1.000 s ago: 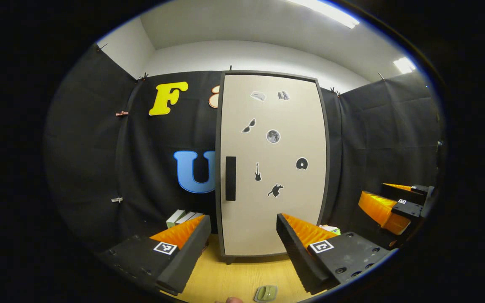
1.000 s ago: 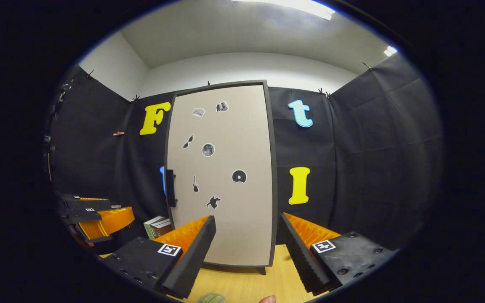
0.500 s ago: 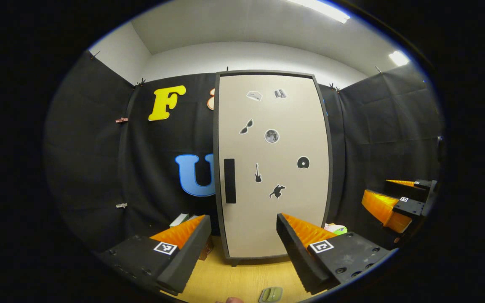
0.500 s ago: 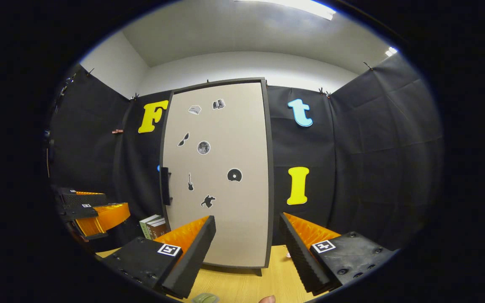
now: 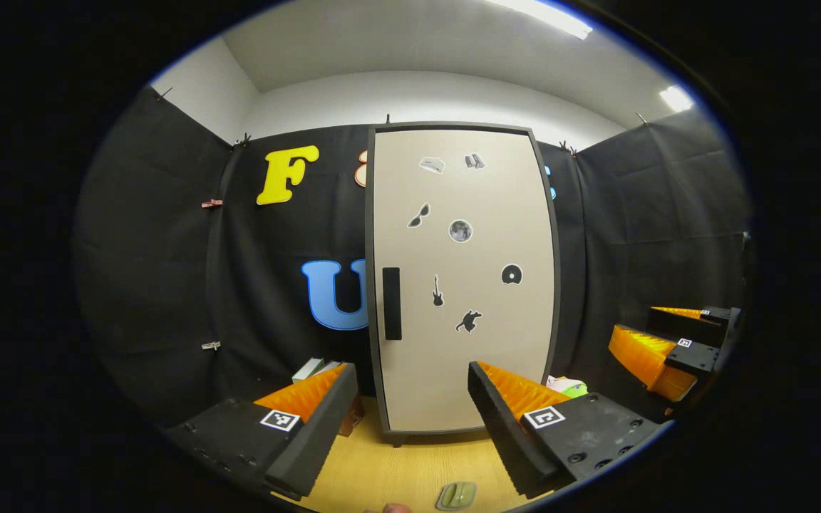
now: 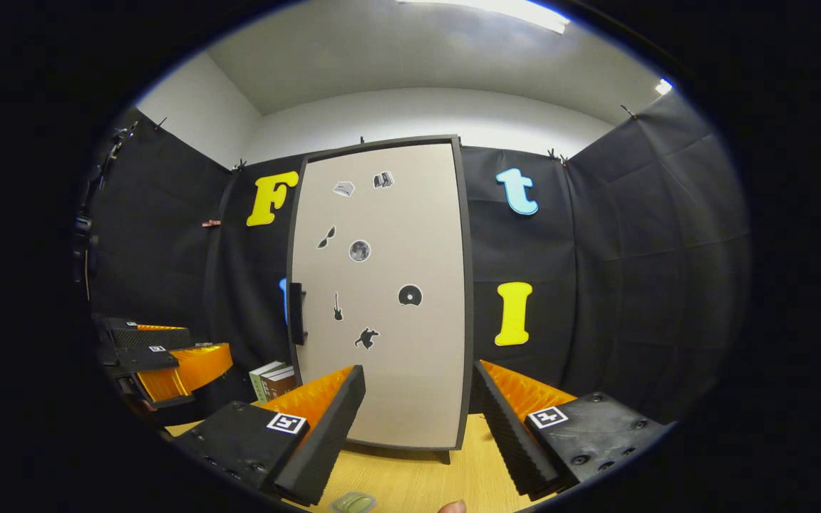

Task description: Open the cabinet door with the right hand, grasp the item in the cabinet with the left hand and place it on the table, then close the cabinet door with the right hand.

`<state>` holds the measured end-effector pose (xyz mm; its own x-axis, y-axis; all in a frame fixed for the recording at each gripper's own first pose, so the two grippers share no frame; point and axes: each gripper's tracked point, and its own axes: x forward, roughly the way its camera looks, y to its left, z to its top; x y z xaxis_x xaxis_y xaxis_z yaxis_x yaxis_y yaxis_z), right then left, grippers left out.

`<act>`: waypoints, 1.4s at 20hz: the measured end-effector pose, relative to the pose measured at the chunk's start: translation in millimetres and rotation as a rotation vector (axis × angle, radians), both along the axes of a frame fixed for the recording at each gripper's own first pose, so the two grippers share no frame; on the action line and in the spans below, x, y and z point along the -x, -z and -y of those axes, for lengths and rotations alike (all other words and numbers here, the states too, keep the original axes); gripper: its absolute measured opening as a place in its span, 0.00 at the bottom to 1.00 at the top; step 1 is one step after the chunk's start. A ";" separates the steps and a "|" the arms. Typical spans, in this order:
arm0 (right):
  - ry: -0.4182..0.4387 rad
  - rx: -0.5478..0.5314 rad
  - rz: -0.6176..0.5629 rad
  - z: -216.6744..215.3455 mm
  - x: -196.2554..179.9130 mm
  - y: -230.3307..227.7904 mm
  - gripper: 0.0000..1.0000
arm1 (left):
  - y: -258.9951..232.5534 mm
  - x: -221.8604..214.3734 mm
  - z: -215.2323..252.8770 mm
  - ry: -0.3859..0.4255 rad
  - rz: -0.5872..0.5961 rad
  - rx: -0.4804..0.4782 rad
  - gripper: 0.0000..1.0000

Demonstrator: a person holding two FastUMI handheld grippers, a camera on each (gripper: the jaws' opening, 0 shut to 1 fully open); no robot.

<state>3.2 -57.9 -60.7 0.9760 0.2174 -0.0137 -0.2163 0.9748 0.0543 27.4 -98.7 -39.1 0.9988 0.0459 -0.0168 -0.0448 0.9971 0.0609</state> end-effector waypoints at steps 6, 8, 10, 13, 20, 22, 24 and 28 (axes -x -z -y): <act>-0.008 0.004 0.003 2.5 4.1 -2.0 0.97 | -0.5 5.2 3.4 -0.005 0.002 0.011 0.97; -0.010 0.003 0.005 2.6 4.1 -1.7 0.97 | -0.8 6.0 3.6 -0.007 0.003 0.013 0.97; -0.015 0.005 0.004 1.0 4.2 -0.4 0.97 | -0.8 6.0 3.2 -0.010 0.003 0.006 0.98; -0.023 0.004 0.000 -0.1 4.1 -0.1 0.97 | -0.7 5.7 4.2 -0.012 0.004 0.010 0.98; -0.030 0.025 0.003 0.1 2.2 3.1 0.97 | 0.8 4.4 10.3 -0.001 0.003 0.011 0.98; -0.031 0.019 0.000 -0.6 0.1 2.8 0.97 | -1.3 4.3 6.9 -0.010 0.007 0.013 0.98; -0.027 0.009 0.010 1.2 0.2 -1.5 0.96 | -0.4 4.4 5.1 -0.016 0.009 0.017 0.98; -0.027 0.010 0.014 3.8 3.7 0.1 0.97 | 0.4 6.5 4.9 -0.025 0.010 0.007 0.98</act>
